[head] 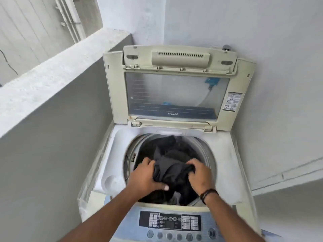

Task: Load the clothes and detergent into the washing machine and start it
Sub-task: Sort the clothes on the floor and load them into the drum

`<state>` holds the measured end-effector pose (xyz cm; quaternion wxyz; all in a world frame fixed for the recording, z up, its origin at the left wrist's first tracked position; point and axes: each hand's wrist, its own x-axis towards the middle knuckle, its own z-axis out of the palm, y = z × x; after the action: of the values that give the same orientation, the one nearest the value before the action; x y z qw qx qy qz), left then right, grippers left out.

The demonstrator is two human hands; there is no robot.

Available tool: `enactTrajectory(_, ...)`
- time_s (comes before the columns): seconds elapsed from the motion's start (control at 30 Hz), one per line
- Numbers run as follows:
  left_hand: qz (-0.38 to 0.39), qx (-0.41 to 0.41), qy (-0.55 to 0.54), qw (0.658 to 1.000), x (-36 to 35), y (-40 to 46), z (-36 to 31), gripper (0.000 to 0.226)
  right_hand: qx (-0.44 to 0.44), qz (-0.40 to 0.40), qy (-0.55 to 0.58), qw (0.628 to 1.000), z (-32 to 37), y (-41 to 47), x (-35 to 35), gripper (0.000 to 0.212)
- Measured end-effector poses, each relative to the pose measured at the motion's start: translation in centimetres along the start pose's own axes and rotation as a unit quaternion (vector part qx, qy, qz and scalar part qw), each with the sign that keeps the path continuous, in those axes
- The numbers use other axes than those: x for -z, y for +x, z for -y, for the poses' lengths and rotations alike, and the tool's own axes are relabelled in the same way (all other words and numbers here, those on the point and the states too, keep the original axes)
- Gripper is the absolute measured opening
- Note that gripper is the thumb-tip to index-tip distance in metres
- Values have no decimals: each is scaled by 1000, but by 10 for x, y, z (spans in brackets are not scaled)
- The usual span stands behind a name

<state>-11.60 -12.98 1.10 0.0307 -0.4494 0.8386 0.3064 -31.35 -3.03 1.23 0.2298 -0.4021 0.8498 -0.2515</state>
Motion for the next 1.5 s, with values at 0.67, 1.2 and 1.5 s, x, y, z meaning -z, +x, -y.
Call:
enactTrajectory(0.67, 10, 177, -17, 984, -154, 192, 66, 81, 25, 265, -336, 904, -72, 141, -192, 40)
enactTrajectory(1.2, 252, 193, -4, 948, -245, 217, 123, 28, 73, 113, -263, 955, -132, 169, -281, 69)
enactTrajectory(1.5, 198, 149, 109, 963, -249, 213, 132, 37, -49, 465, -393, 791, -142, 165, -297, 93)
